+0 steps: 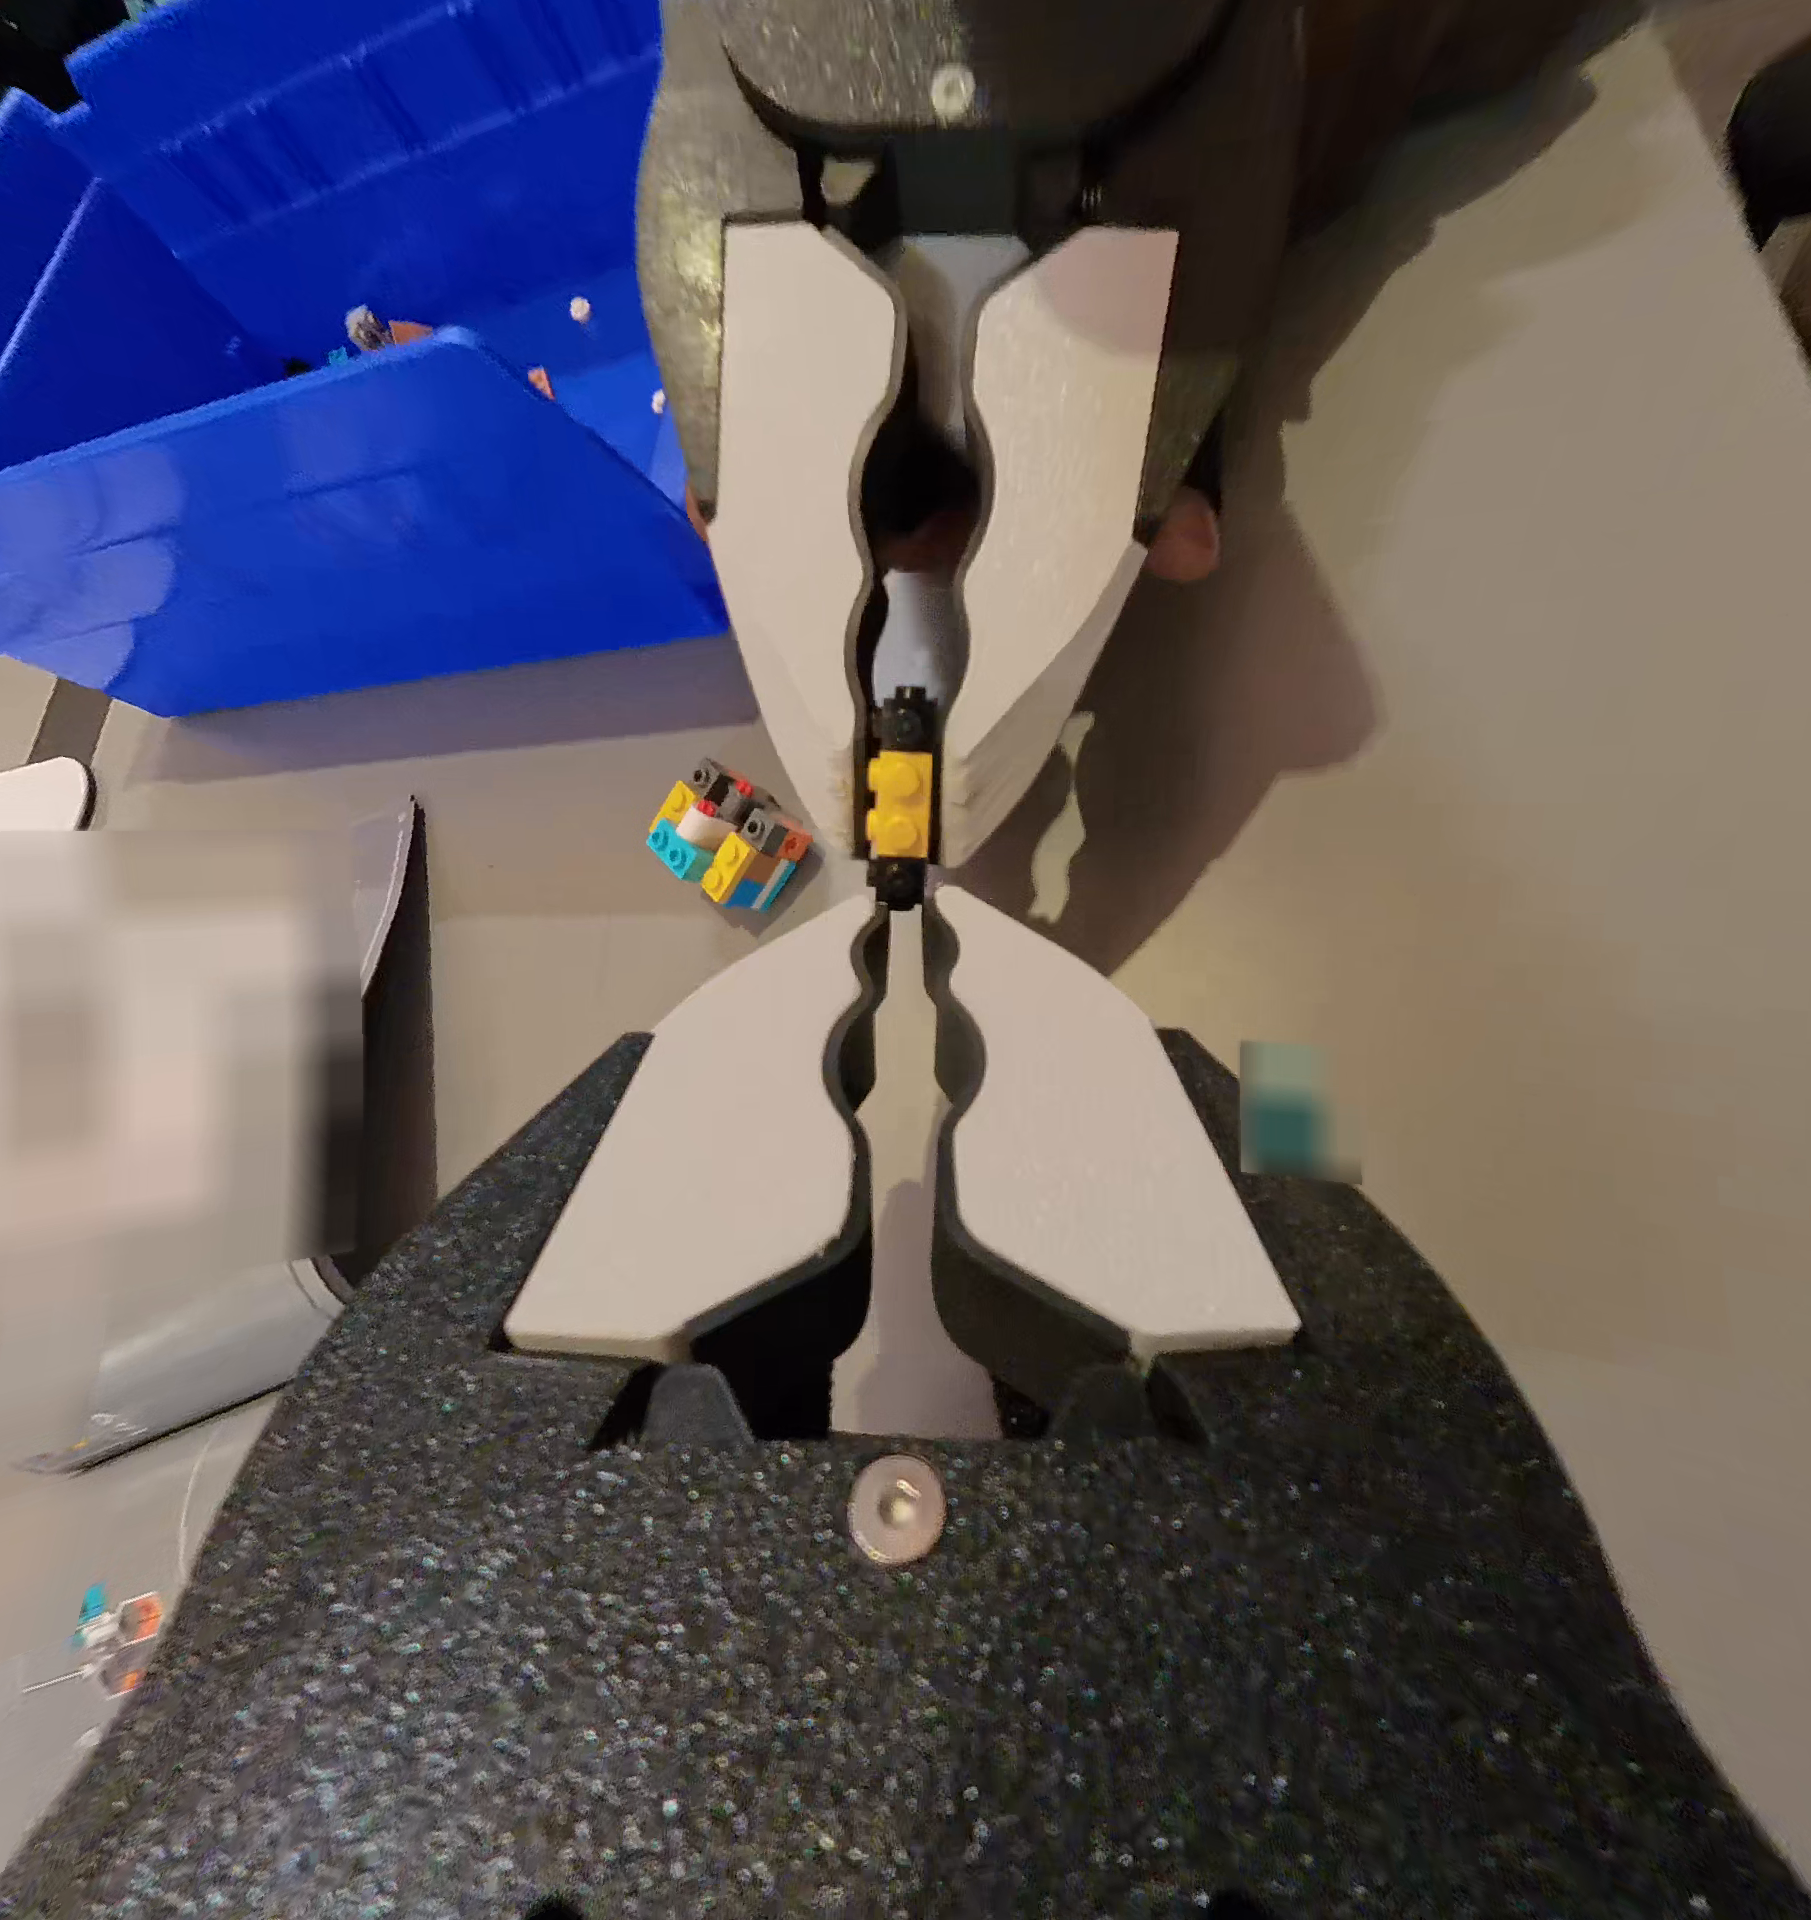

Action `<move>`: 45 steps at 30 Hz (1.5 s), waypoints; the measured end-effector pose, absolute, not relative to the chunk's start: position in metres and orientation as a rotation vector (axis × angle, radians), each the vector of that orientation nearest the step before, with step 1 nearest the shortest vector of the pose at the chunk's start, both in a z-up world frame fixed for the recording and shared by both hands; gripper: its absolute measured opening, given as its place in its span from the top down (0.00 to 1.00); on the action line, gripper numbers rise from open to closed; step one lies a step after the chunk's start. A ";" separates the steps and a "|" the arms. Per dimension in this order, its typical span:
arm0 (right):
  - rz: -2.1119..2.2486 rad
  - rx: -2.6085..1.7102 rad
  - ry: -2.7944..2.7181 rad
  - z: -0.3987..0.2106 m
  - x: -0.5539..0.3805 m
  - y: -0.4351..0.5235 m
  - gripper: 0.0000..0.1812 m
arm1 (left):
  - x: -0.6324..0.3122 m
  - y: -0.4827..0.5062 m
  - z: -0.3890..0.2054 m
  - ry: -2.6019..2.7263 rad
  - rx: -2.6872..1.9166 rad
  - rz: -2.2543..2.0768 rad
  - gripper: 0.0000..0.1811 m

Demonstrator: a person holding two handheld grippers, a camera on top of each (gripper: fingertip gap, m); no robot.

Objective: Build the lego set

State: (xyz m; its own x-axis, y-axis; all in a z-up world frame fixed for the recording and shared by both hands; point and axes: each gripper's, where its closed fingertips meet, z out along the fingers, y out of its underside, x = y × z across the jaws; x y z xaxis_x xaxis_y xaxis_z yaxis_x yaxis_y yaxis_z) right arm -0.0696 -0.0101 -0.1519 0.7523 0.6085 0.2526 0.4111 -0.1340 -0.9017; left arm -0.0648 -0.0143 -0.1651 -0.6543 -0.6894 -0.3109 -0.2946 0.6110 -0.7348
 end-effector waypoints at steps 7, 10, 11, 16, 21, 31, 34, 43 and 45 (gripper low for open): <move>0.155 -1.782 -0.844 -0.158 -0.072 -0.010 0.94 | -0.066 -0.015 -0.170 2.275 -0.758 -0.836 0.97; 0.156 -1.786 -0.838 -0.158 -0.070 -0.010 0.95 | -0.065 -0.015 -0.168 2.264 -0.765 -0.855 0.97; 0.154 -1.786 -0.837 -0.158 -0.070 -0.010 0.95 | -0.065 -0.014 -0.168 2.259 -0.766 -0.863 0.97; 0.095 -1.771 -0.841 -0.154 -0.065 -0.009 0.95 | -0.068 -0.012 -0.165 2.258 -0.885 -1.004 0.92; 0.046 -1.744 -0.866 -0.151 -0.066 -0.010 0.95 | -0.067 -0.016 -0.149 2.165 -1.124 -1.413 0.85; -0.012 -1.666 -0.889 -0.138 -0.071 -0.012 0.95 | -0.066 -0.029 -0.138 2.071 -1.335 -1.825 0.86; -0.046 -1.638 -0.907 -0.136 -0.072 -0.013 0.94 | -0.066 -0.030 -0.137 2.051 -1.366 -1.893 0.88; -0.146 -1.525 -0.933 -0.122 -0.075 -0.017 0.93 | -0.070 -0.033 -0.121 1.972 -1.242 -2.130 0.89; -0.160 -1.516 -0.935 -0.121 -0.075 -0.017 0.93 | -0.071 -0.034 -0.118 1.957 -1.218 -2.171 0.89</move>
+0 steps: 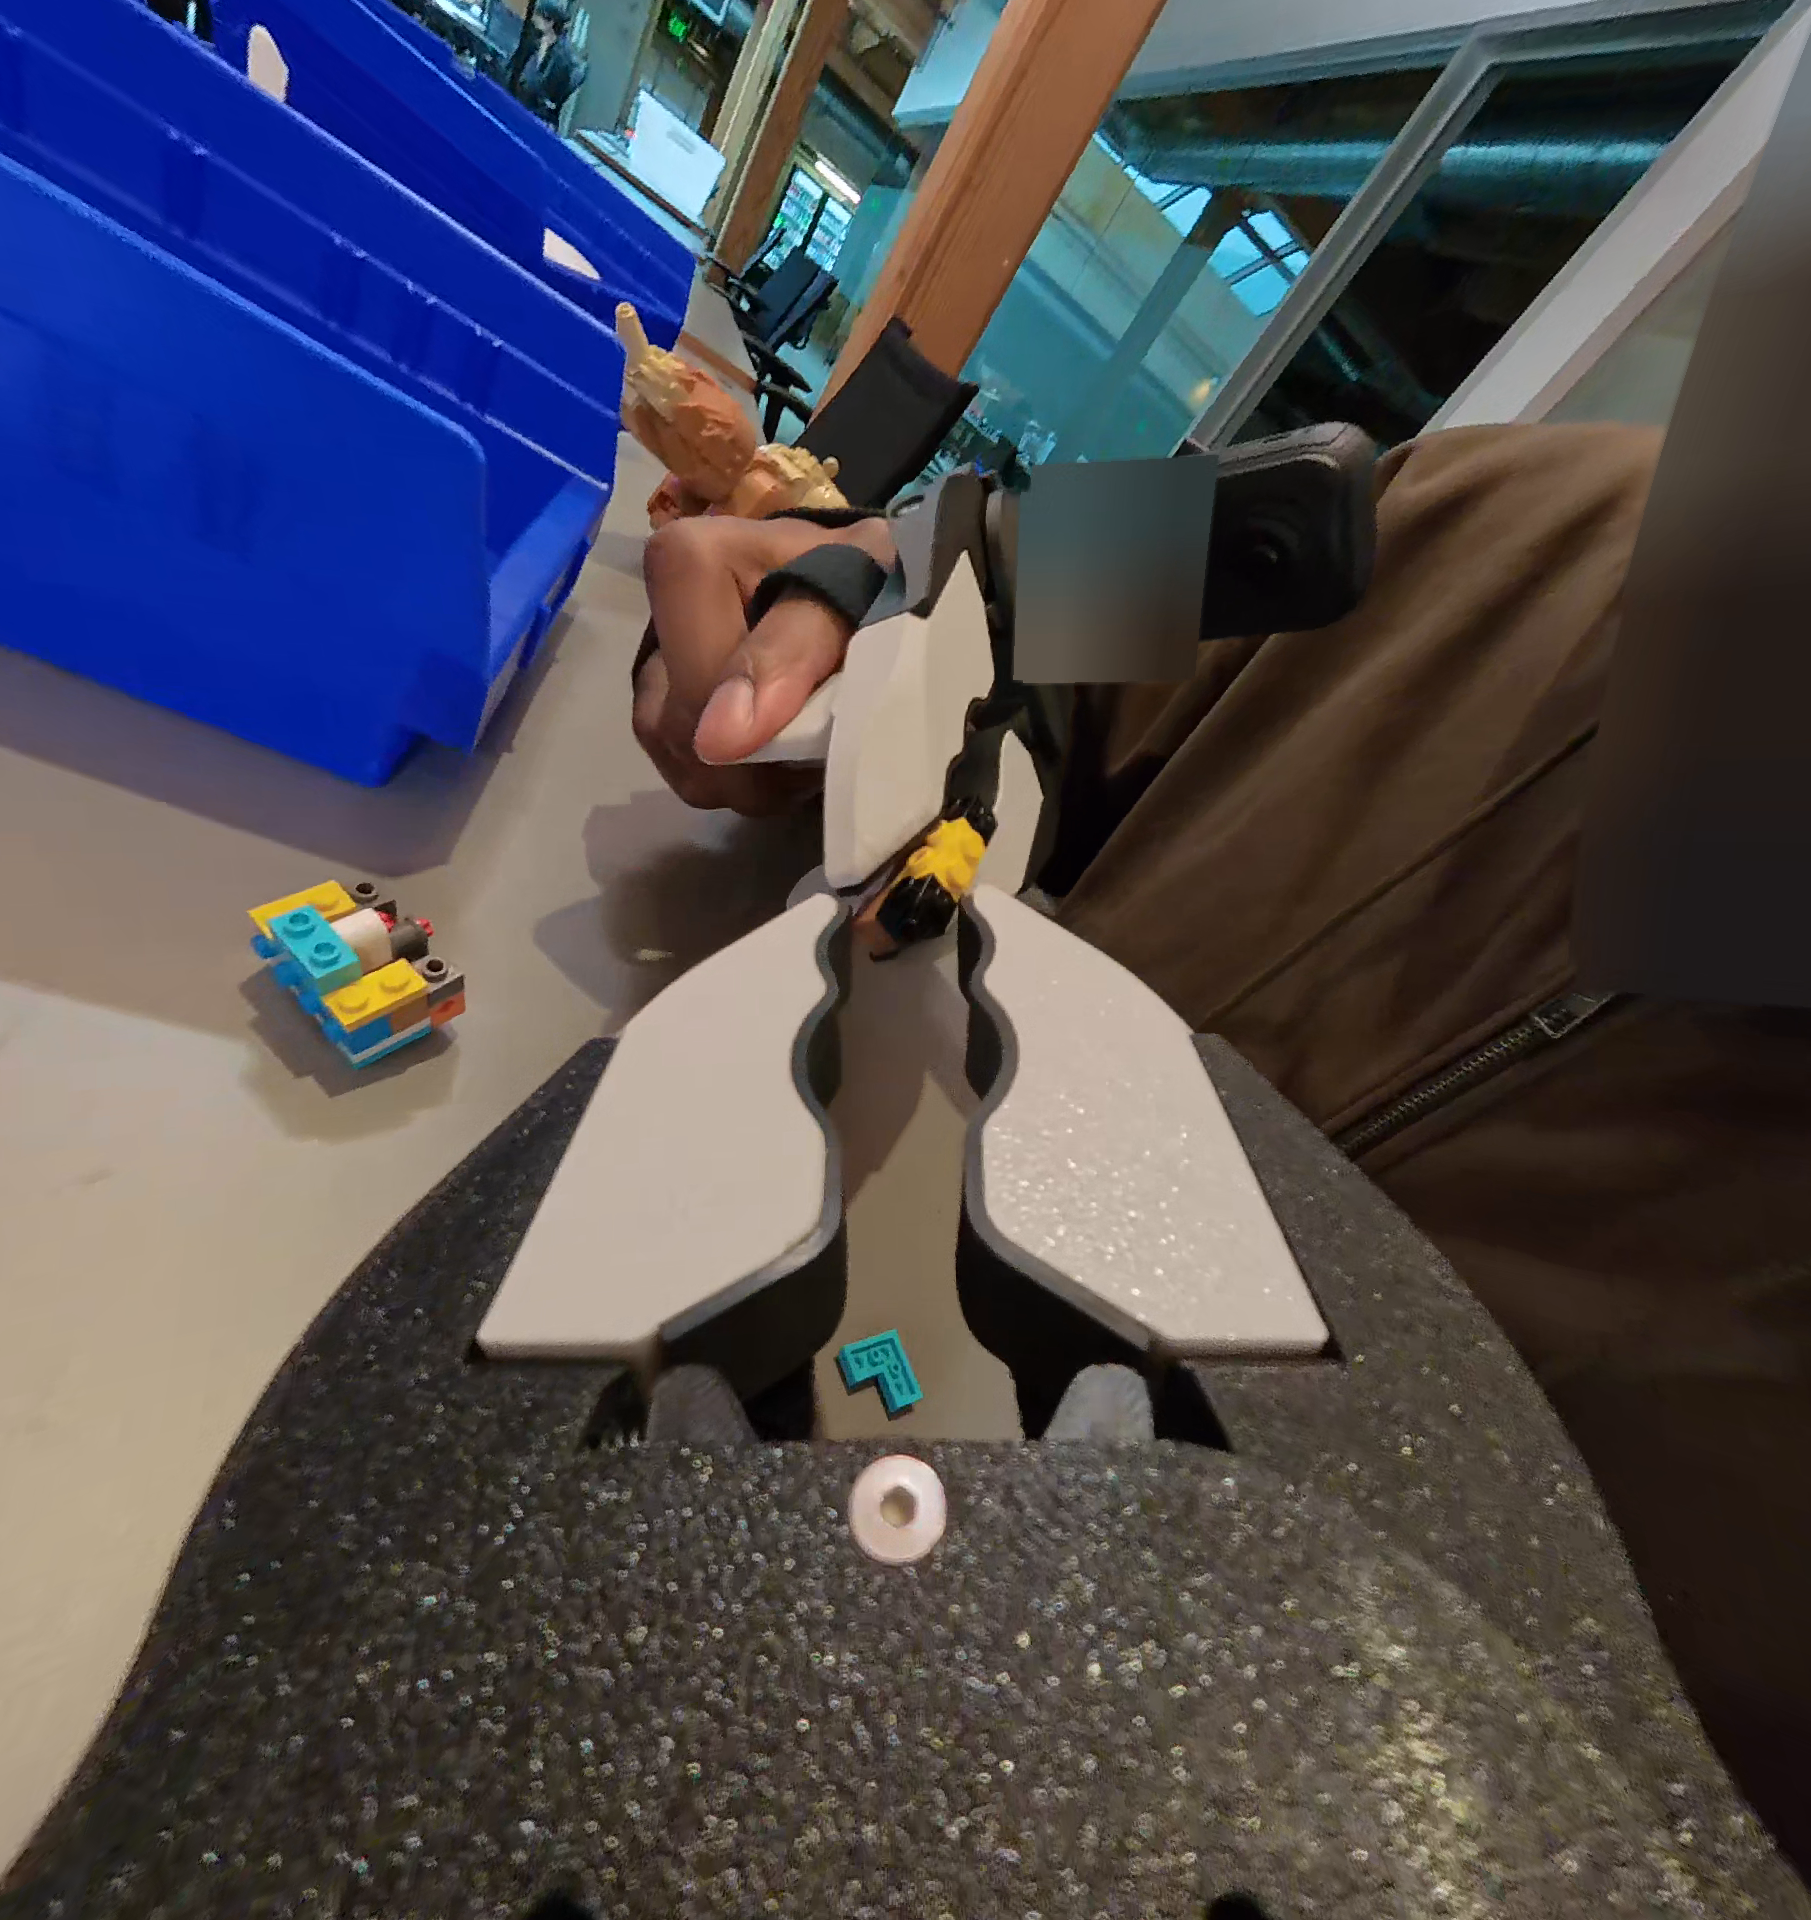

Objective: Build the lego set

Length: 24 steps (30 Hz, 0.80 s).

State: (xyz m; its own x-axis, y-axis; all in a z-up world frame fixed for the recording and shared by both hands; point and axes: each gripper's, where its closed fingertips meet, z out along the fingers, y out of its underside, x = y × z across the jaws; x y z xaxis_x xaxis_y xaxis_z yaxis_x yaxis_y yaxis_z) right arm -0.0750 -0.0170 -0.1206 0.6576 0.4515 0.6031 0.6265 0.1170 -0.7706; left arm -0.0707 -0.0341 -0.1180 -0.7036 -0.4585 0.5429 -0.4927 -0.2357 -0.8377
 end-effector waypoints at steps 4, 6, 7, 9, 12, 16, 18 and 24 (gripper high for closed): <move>-0.164 -1.510 -0.929 -0.119 -0.076 -0.018 0.93 | -0.071 -0.035 -0.116 -1.997 1.163 2.168 0.90; -0.178 -1.508 -0.932 -0.118 -0.076 -0.018 0.93 | -0.071 -0.035 -0.116 -2.059 1.160 2.169 0.89; -0.195 -1.510 -0.931 -0.118 -0.075 -0.018 0.94 | -0.070 -0.035 -0.116 -2.095 1.167 2.171 0.89; -0.236 -1.515 -0.932 -0.119 -0.072 -0.016 0.94 | -0.069 -0.034 -0.118 -2.171 1.185 2.155 0.89; -0.268 -1.515 -0.941 -0.120 -0.071 -0.016 0.95 | -0.067 -0.030 -0.120 -2.260 1.233 2.113 0.87; -0.289 -1.513 -0.945 -0.121 -0.070 -0.015 0.95 | -0.068 -0.025 -0.116 -2.254 1.261 2.119 0.88; -0.304 -1.512 -0.948 -0.121 -0.070 -0.015 0.95 | -0.068 -0.026 -0.116 -2.254 1.260 2.116 0.90; -0.332 -1.502 -0.967 -0.123 -0.070 -0.016 0.95 | -0.069 -0.028 -0.119 -2.255 1.238 2.102 0.94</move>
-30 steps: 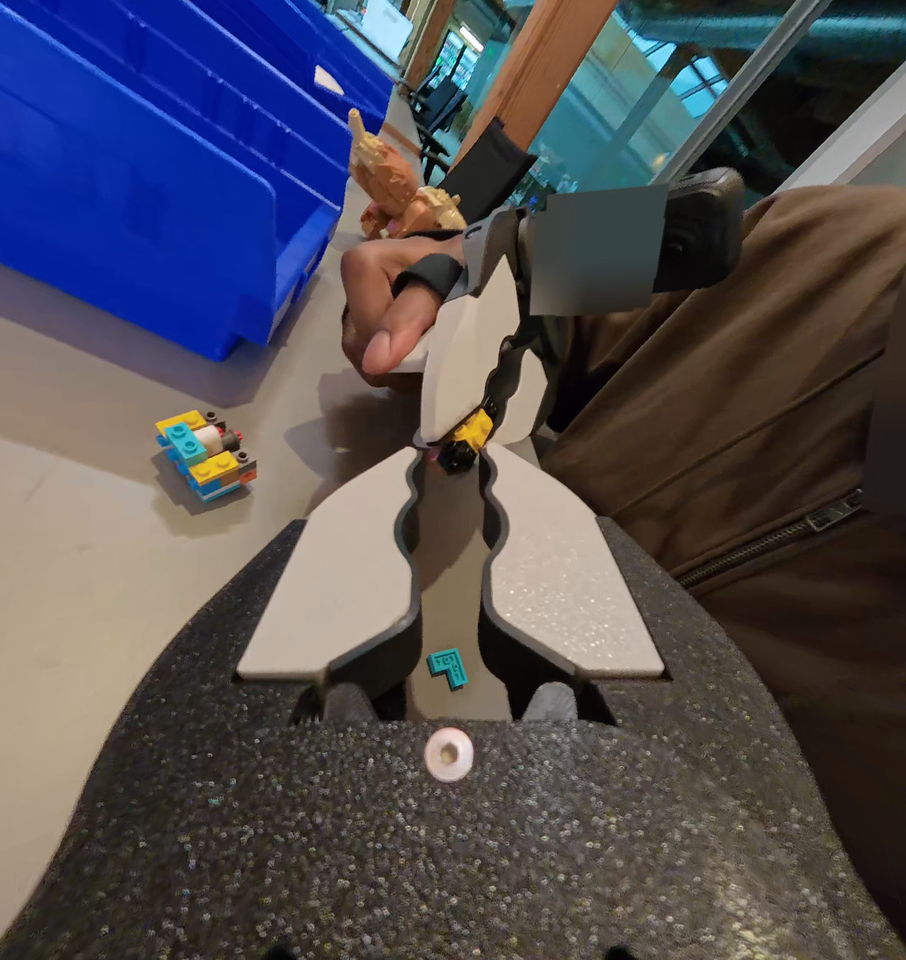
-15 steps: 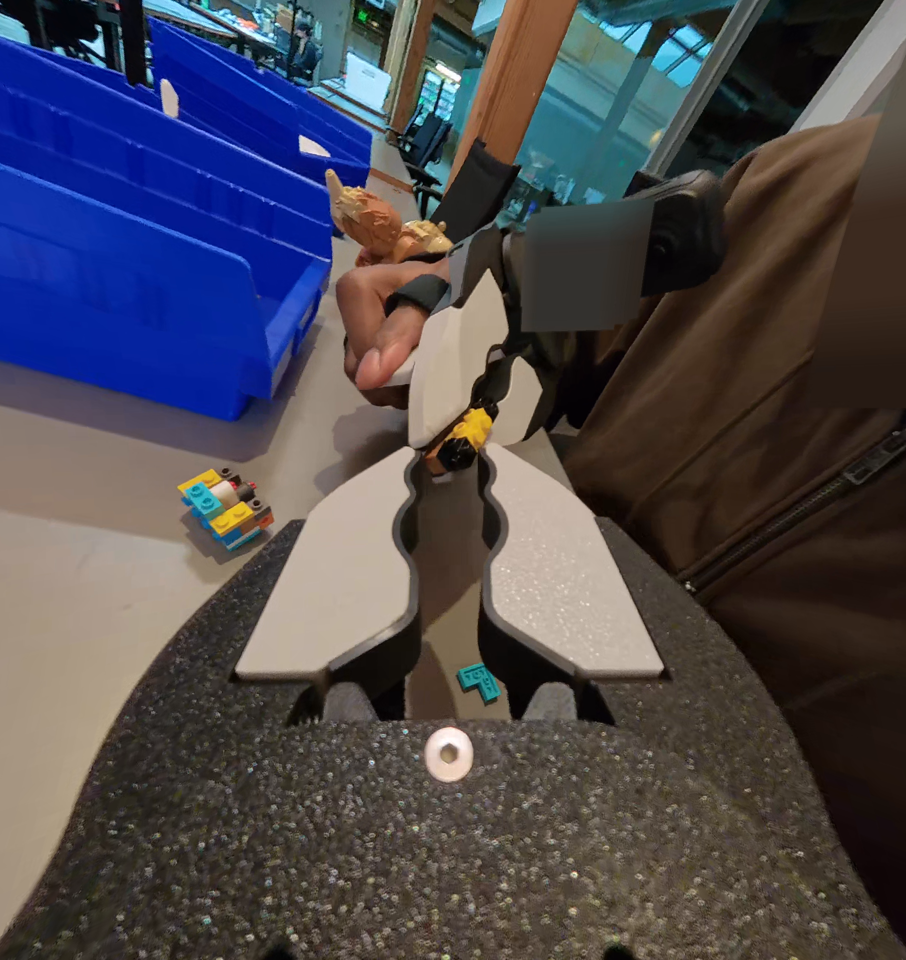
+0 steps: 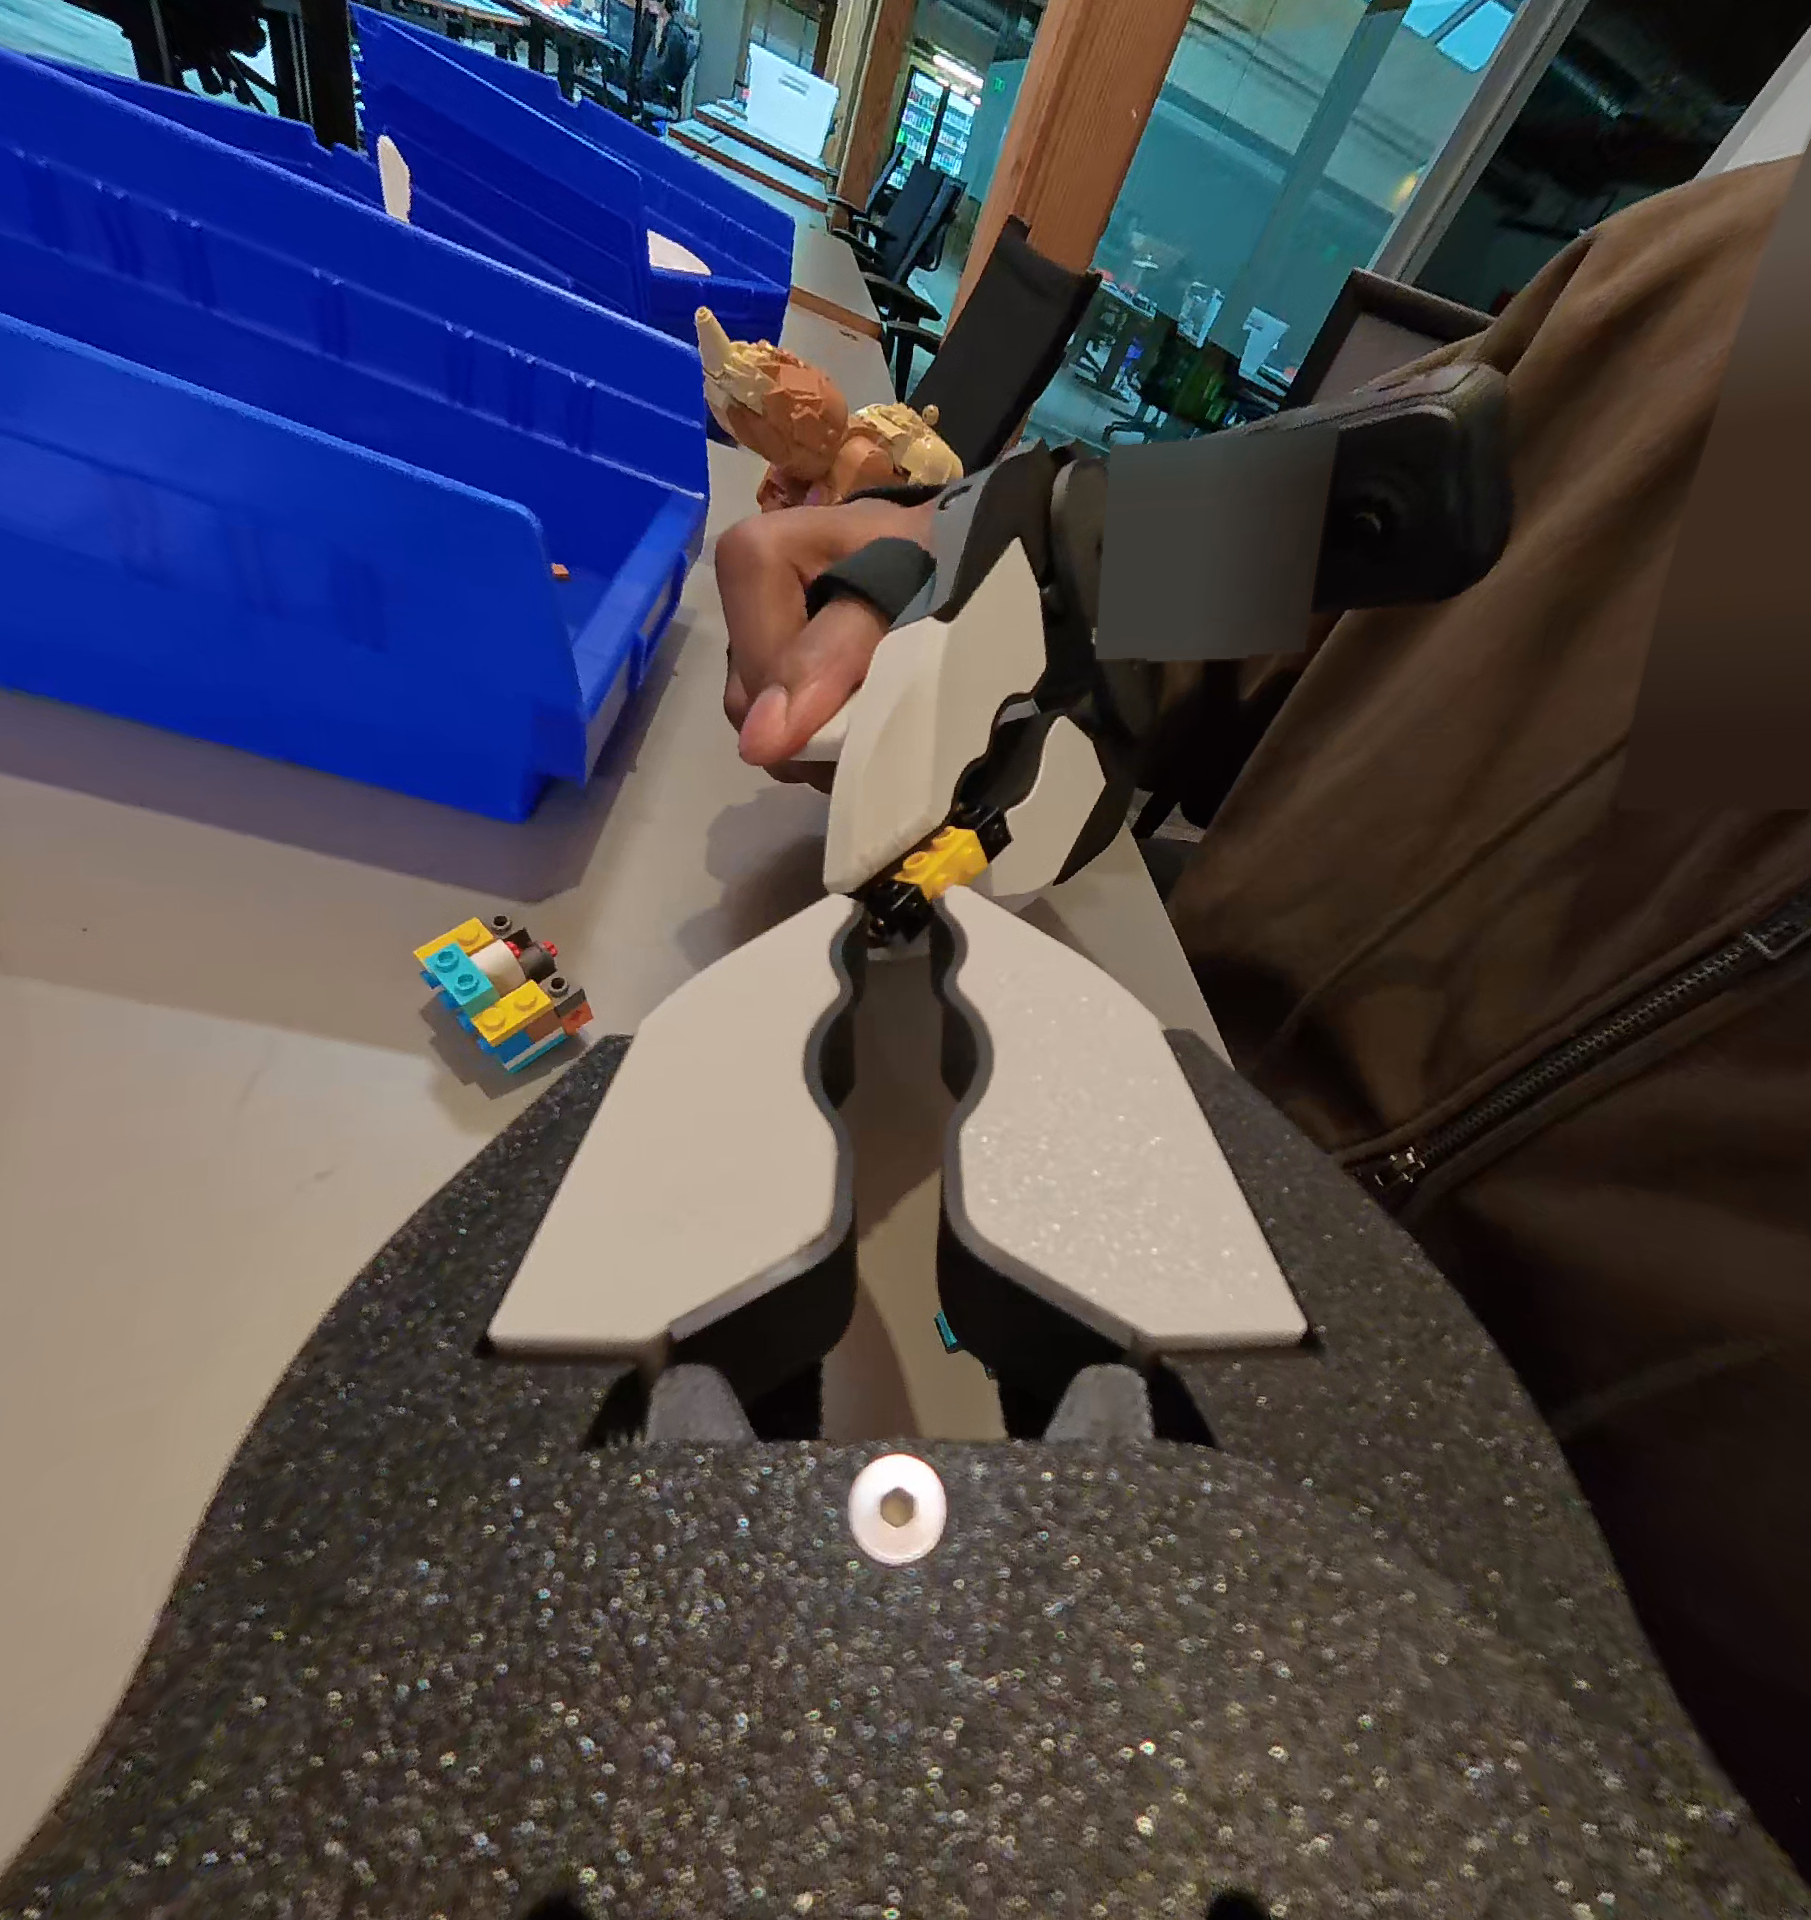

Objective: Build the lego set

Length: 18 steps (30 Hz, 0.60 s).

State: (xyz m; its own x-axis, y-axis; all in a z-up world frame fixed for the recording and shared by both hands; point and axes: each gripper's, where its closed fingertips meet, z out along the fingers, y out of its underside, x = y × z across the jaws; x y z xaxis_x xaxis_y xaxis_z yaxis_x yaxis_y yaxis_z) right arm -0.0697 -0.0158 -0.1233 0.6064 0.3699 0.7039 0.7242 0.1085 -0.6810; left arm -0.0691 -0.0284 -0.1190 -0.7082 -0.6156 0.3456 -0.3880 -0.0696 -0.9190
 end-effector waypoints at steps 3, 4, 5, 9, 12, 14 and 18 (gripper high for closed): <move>-0.330 -1.504 -0.965 -0.124 -0.070 -0.016 0.95 | -0.069 -0.028 -0.119 2.009 -1.101 -1.873 0.94; -0.332 -1.505 -0.966 -0.124 -0.069 -0.016 0.95 | -0.069 -0.028 -0.119 2.010 -1.102 -1.870 0.94; -0.335 -1.505 -0.967 -0.124 -0.069 -0.015 0.95 | -0.069 -0.028 -0.120 2.011 -1.102 -1.867 0.94; -0.361 -1.494 -0.976 -0.124 -0.069 -0.016 0.95 | -0.069 -0.029 -0.119 2.009 -1.092 -1.861 0.94; -0.380 -1.483 -0.989 -0.124 -0.069 -0.016 0.95 | -0.069 -0.029 -0.120 2.012 -1.084 -1.870 0.94; -0.377 -1.481 -0.992 -0.124 -0.069 -0.016 0.95 | -0.069 -0.030 -0.120 2.010 -1.077 -1.874 0.94; -0.360 -1.471 -1.003 -0.123 -0.071 -0.018 0.95 | -0.071 -0.031 -0.119 2.022 -1.052 -1.869 0.93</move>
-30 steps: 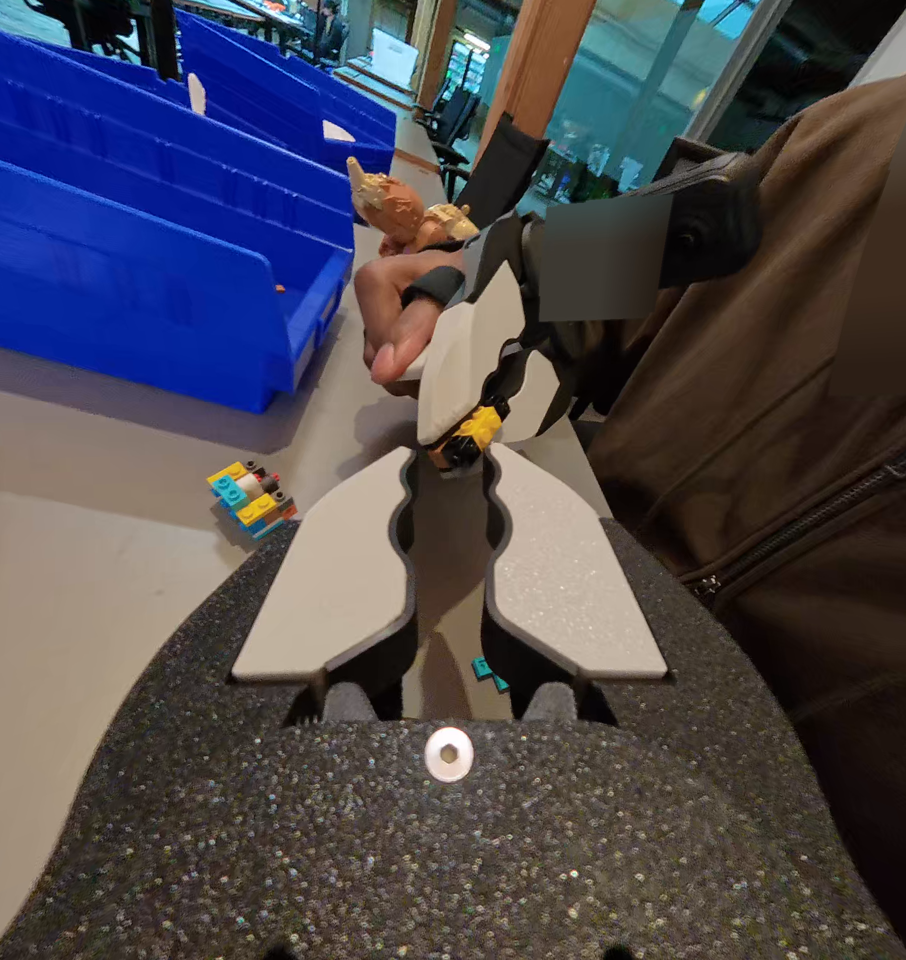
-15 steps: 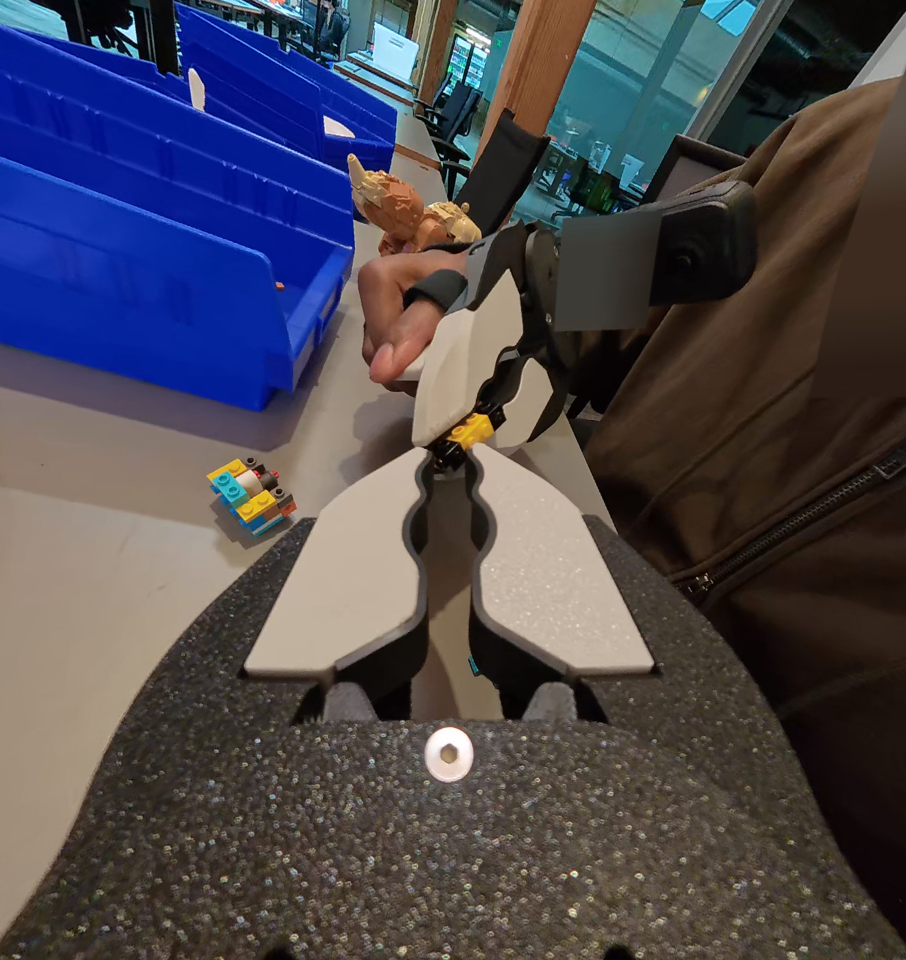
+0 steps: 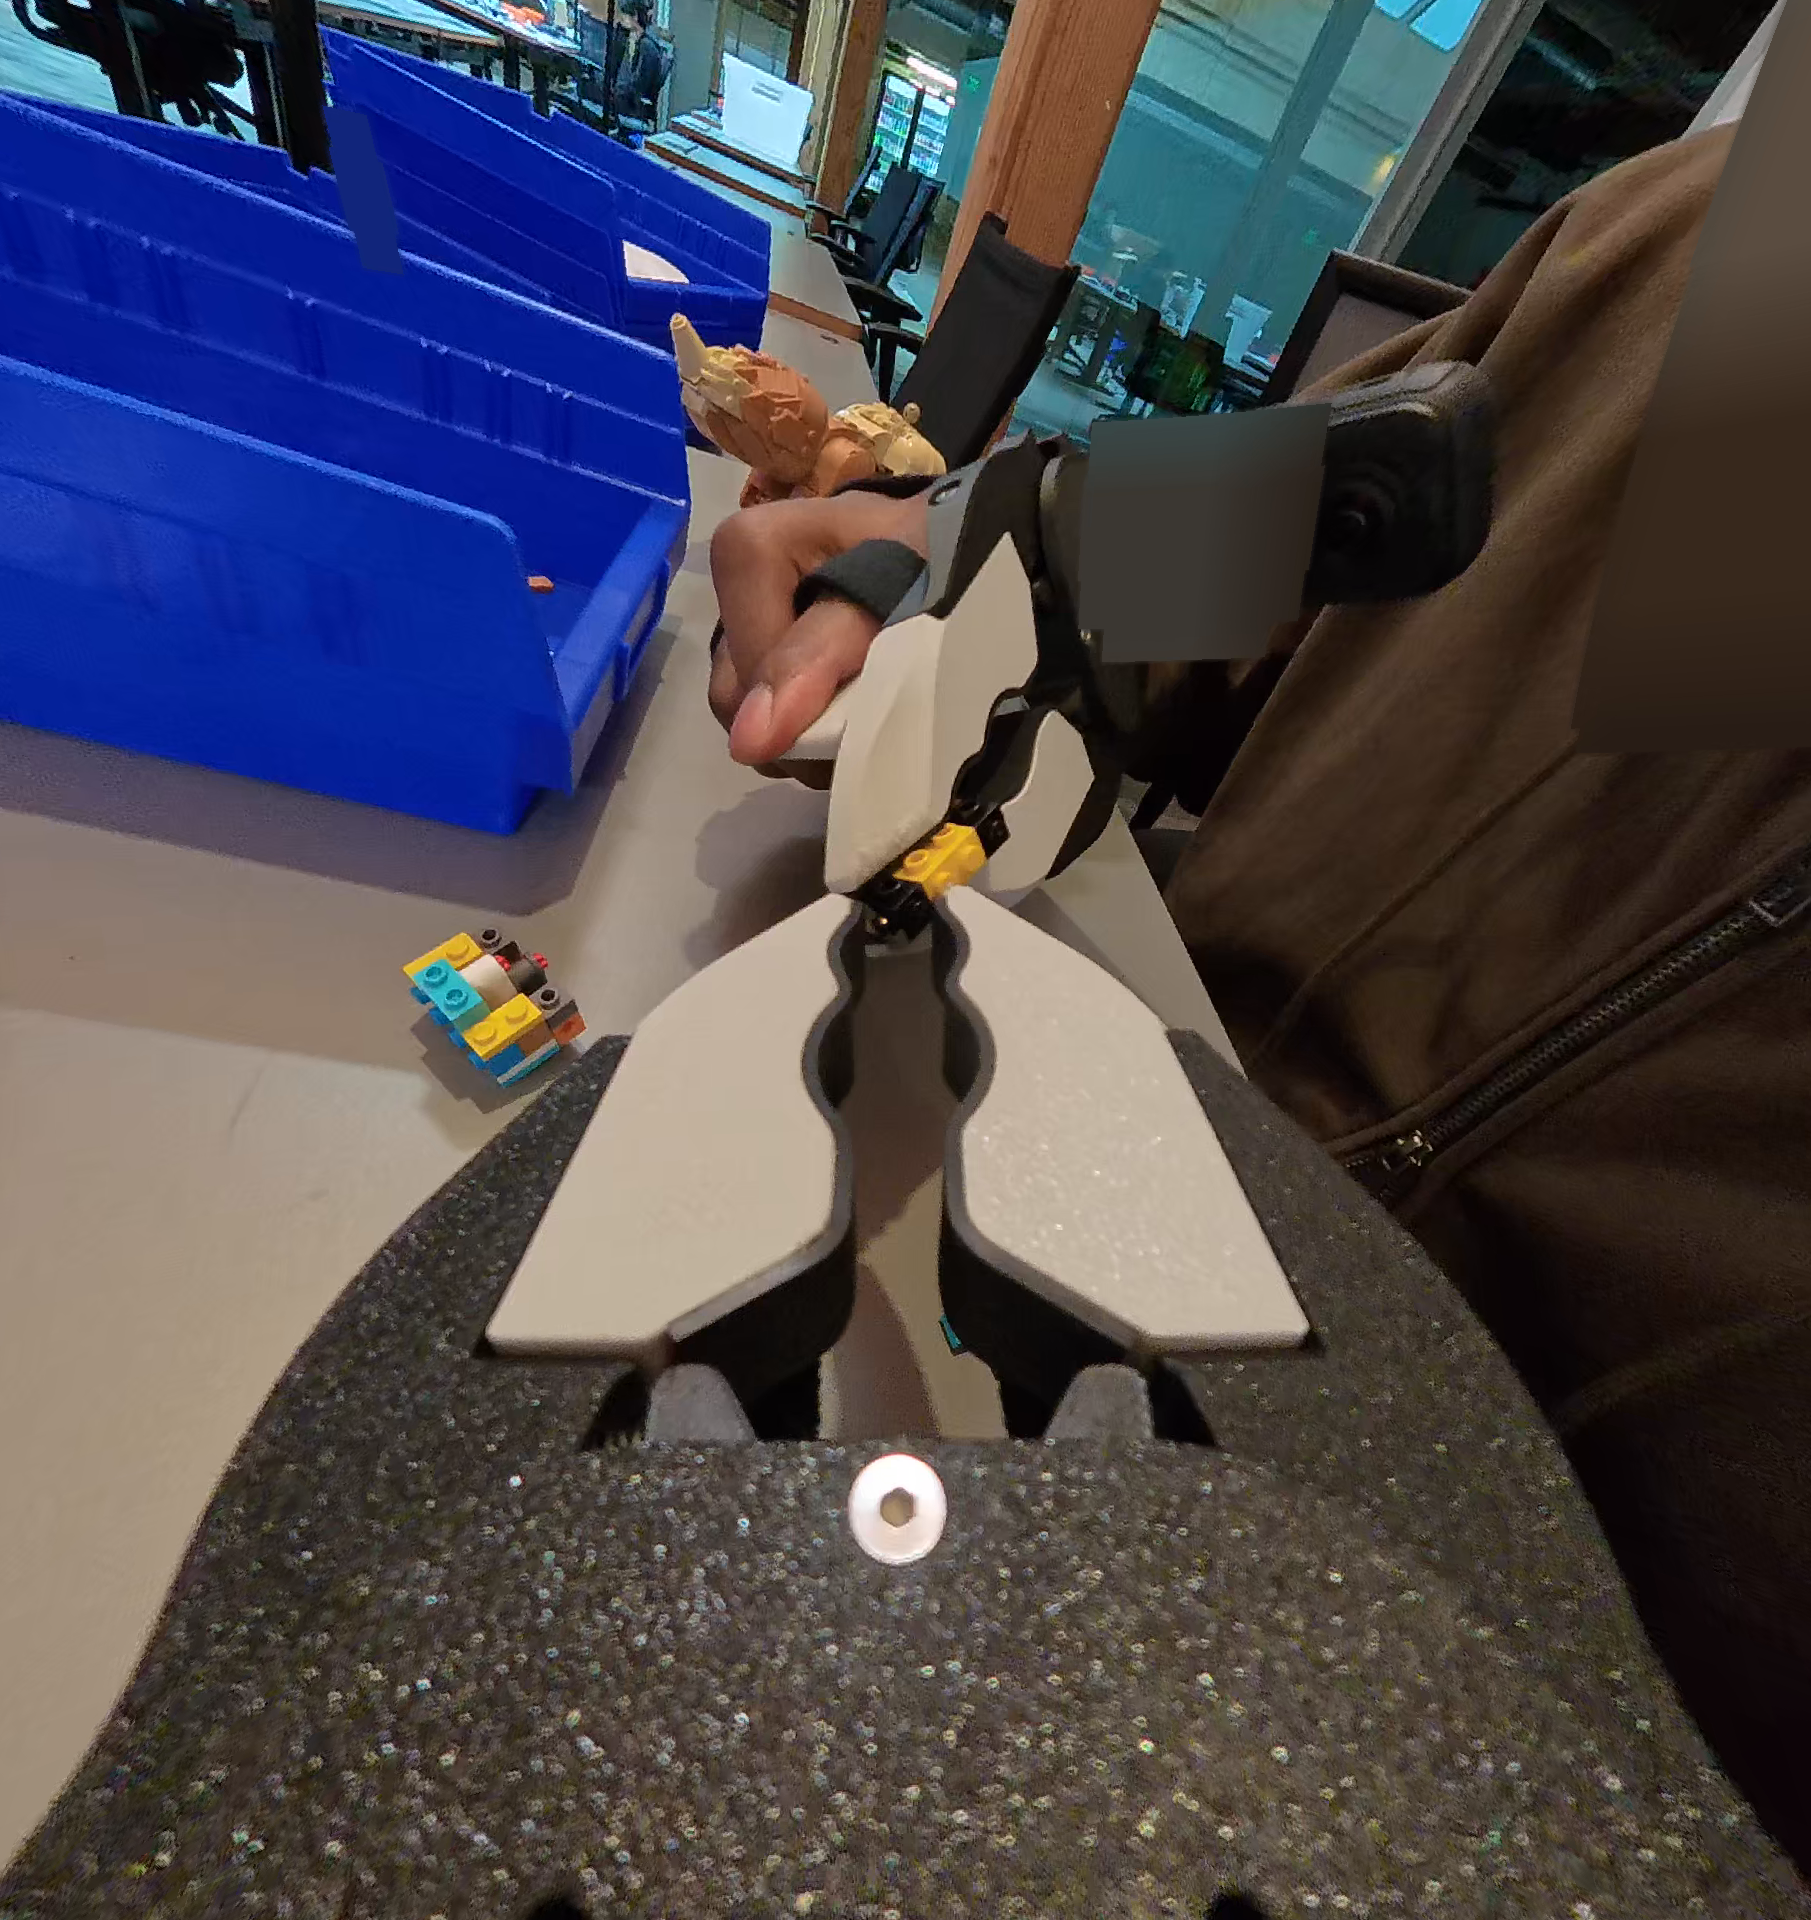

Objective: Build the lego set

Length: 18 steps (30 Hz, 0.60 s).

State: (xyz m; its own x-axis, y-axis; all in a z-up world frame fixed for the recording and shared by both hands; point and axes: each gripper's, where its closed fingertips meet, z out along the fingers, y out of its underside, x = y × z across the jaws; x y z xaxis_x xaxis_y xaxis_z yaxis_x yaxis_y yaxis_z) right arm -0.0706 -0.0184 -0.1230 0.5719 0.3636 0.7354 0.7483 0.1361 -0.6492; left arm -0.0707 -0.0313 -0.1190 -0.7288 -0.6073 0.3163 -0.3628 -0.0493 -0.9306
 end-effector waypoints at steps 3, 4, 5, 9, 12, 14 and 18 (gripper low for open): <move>-0.341 -1.469 -1.001 -0.122 -0.070 -0.020 0.95 | -0.072 -0.026 -0.119 2.032 -1.048 -1.819 0.91; -0.334 -1.475 -0.997 -0.122 -0.069 -0.020 0.95 | -0.072 -0.023 -0.120 2.040 -1.055 -1.797 0.90; -0.325 -1.484 -0.990 -0.123 -0.067 -0.019 0.95 | -0.073 -0.020 -0.122 2.058 -1.069 -1.767 0.89; -0.240 -1.537 -0.934 -0.126 -0.061 -0.017 0.95 | -0.079 -0.002 -0.157 2.249 -1.096 -1.379 0.87; -0.174 -1.560 -0.888 -0.126 -0.058 -0.016 0.95 | -0.085 0.000 -0.186 2.395 -1.062 -1.127 0.87; -0.141 -1.566 -0.862 -0.125 -0.056 -0.015 0.95 | -0.085 0.000 -0.200 2.450 -1.066 -1.018 0.87; -0.108 -1.571 -0.829 -0.124 -0.054 -0.015 0.95 | -0.086 -0.002 -0.214 2.502 -1.070 -0.895 0.89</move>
State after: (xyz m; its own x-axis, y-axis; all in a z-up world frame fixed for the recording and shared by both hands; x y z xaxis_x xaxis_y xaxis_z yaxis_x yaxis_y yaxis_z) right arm -0.0539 -0.0147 -0.1243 0.7339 0.4370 0.5200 0.5556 0.0543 -0.8297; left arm -0.0859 -0.0019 -0.2144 -0.6883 -0.7253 -0.0101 -0.5544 0.5350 -0.6375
